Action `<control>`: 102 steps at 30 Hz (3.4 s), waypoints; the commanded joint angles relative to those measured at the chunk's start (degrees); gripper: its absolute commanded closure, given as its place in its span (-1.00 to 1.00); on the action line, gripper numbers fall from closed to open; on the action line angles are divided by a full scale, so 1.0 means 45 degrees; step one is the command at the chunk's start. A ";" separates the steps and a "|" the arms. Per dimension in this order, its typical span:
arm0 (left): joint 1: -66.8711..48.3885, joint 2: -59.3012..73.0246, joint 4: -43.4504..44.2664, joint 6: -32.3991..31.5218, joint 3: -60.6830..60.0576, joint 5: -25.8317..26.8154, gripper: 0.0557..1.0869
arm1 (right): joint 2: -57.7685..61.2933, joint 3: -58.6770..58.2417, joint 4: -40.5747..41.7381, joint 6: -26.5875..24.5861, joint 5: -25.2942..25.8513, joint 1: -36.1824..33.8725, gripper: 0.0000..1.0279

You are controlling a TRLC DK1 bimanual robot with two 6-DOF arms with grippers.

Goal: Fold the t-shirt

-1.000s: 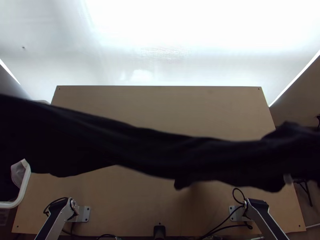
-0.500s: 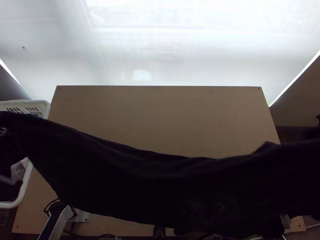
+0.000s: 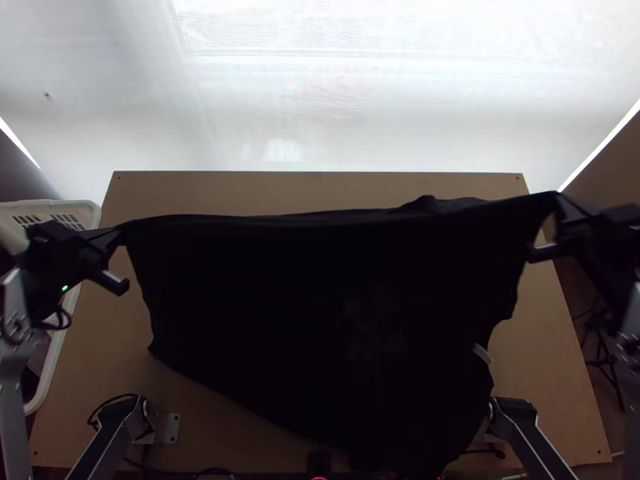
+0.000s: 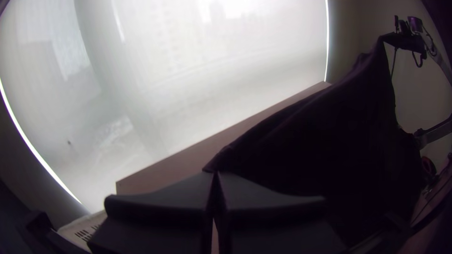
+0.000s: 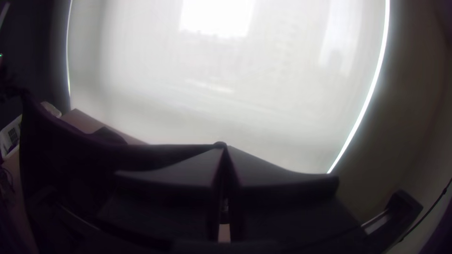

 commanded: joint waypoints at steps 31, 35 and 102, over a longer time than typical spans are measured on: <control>-0.2631 1.6919 0.5355 -0.0555 0.6499 -0.3942 0.93 | 1.3289 0.0658 0.7557 0.0709 0.0969 0.0587 0.95; -0.2631 1.6900 0.5238 -0.1004 0.6929 -0.4020 0.32 | 1.3347 0.0893 0.7557 0.1471 0.0950 0.0294 0.45; -0.0990 0.1079 -0.6305 1.1008 -0.2231 -0.4763 -0.90 | 0.0496 -0.2779 -0.8615 -0.2552 -0.1628 0.8633 -0.91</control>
